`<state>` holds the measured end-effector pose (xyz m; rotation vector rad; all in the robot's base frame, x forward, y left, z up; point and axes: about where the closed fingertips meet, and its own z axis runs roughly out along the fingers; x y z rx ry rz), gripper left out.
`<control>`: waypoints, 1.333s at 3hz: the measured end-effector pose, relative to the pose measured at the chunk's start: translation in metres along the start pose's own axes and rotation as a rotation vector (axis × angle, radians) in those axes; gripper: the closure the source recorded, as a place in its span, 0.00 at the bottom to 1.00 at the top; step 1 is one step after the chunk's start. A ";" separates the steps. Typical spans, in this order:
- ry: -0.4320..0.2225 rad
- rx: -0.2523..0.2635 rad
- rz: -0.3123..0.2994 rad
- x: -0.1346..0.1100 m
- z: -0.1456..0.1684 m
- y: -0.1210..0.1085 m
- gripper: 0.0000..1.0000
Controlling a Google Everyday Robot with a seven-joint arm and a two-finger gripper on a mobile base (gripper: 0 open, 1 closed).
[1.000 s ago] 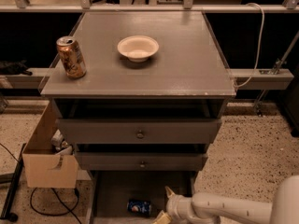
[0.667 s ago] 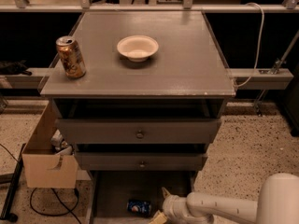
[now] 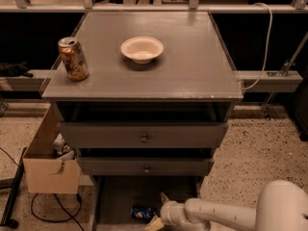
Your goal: Pick pepsi can from bottom drawer and place on counter
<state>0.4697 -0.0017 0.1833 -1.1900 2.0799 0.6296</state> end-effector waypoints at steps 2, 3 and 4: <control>0.030 -0.005 -0.002 0.015 0.037 0.015 0.00; 0.057 0.017 -0.010 0.026 0.043 0.006 0.00; 0.059 0.019 -0.010 0.027 0.044 0.005 0.16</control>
Offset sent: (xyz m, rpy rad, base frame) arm -0.0085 0.0273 -0.0508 -0.0501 0.0153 0.0102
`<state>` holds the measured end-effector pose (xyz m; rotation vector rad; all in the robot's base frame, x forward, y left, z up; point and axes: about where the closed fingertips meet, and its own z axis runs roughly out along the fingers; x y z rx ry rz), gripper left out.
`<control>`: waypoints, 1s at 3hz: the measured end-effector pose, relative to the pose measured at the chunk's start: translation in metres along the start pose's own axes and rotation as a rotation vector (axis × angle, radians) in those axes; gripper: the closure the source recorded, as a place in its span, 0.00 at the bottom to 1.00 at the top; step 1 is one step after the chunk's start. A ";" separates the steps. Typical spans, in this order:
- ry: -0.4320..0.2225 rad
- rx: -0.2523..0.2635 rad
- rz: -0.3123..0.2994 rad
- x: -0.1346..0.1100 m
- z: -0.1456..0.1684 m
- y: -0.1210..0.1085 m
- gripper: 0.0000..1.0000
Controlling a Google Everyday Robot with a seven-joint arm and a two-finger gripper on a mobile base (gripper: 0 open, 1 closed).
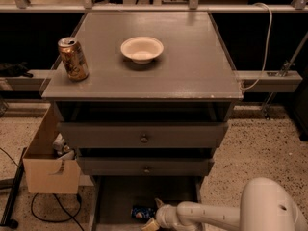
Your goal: Pick pepsi can from bottom drawer and place on counter
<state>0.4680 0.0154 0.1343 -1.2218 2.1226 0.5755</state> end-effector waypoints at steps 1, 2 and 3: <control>0.000 0.000 0.000 0.000 0.000 0.000 0.39; 0.000 0.000 0.000 0.000 0.000 0.000 0.70; 0.000 0.000 0.000 0.000 0.000 0.000 0.93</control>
Offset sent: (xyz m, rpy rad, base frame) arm 0.0000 0.0000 0.0000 0.0000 0.0000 0.0000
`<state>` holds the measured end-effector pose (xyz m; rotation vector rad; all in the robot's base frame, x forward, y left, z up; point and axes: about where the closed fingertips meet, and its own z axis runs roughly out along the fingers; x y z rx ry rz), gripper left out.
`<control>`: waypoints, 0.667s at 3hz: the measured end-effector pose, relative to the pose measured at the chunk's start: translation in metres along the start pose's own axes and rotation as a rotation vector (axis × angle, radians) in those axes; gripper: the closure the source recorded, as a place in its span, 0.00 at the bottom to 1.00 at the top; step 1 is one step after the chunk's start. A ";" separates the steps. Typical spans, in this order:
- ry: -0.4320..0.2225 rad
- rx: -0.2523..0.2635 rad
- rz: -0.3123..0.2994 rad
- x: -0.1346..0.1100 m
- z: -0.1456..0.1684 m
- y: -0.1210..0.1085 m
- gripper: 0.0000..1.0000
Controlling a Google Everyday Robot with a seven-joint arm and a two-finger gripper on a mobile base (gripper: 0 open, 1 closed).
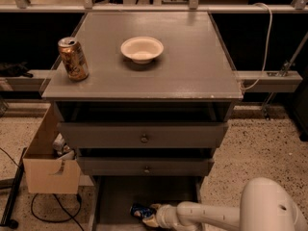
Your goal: Pick pepsi can from bottom drawer and place on counter
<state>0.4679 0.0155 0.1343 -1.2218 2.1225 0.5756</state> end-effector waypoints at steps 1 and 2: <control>0.000 0.000 0.000 0.000 0.000 0.000 1.00; -0.007 -0.005 -0.014 -0.007 -0.005 0.002 1.00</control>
Offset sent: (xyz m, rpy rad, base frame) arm 0.0000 0.0000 0.0000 0.0000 0.0000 0.0000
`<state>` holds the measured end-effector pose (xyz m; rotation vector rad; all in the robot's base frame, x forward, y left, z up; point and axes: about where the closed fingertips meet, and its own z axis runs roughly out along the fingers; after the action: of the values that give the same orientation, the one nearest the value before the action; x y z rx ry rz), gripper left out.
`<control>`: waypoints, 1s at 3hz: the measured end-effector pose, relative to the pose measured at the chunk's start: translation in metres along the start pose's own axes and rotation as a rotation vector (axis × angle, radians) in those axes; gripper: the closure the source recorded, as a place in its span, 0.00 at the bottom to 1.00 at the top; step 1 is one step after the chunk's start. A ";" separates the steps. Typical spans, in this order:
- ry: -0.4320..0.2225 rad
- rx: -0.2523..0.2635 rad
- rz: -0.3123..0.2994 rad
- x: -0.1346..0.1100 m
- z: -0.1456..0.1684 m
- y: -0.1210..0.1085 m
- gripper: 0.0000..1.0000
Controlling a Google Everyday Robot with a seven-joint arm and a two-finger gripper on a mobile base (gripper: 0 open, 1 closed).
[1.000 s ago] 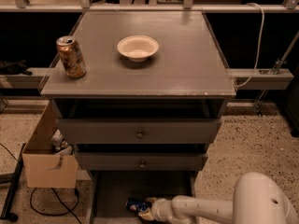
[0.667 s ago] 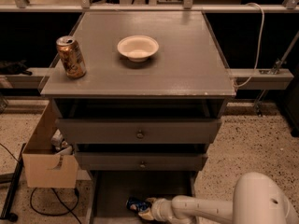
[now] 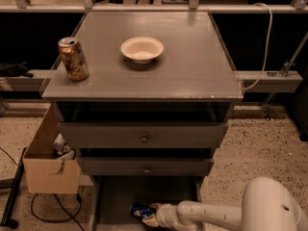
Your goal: Pick pepsi can from bottom drawer and place on counter
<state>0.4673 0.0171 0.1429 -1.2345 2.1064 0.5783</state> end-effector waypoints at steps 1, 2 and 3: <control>-0.021 -0.012 -0.037 -0.018 -0.018 0.003 1.00; -0.038 0.000 -0.102 -0.039 -0.048 0.008 1.00; -0.044 0.060 -0.174 -0.054 -0.094 0.002 1.00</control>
Offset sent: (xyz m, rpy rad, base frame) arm -0.0172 -0.0114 0.1107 -0.0132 -0.1529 0.1178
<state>0.4579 -0.0090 0.2475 -1.3421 1.9421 0.4582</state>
